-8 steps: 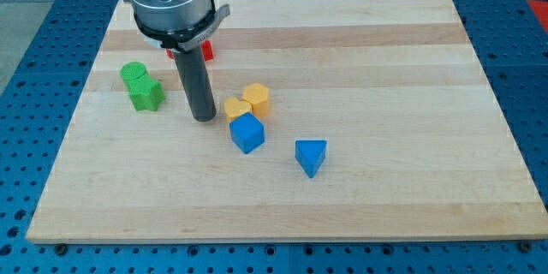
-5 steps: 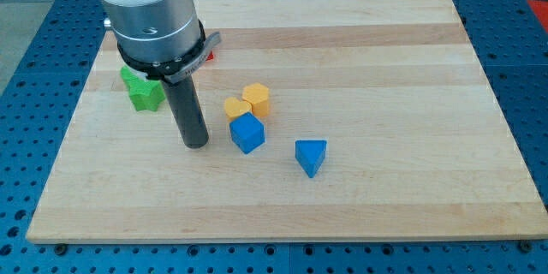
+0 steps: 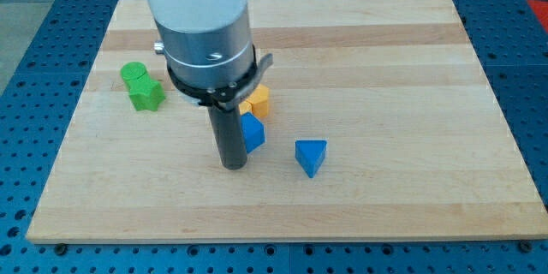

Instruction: Slide the blue triangle closer to the blue cube

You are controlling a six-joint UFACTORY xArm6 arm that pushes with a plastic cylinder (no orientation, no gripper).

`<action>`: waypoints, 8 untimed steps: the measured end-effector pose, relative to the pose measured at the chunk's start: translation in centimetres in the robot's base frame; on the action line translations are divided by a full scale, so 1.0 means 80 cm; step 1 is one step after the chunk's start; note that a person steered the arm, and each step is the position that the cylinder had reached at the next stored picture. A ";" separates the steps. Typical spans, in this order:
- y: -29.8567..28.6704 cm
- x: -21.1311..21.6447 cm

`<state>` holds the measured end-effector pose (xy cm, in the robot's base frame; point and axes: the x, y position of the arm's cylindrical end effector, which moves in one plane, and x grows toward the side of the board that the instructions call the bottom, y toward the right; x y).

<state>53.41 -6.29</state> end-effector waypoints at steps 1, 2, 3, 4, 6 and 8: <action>0.016 0.031; 0.059 0.056; 0.120 0.063; 0.167 0.054; 0.195 0.008; 0.164 0.004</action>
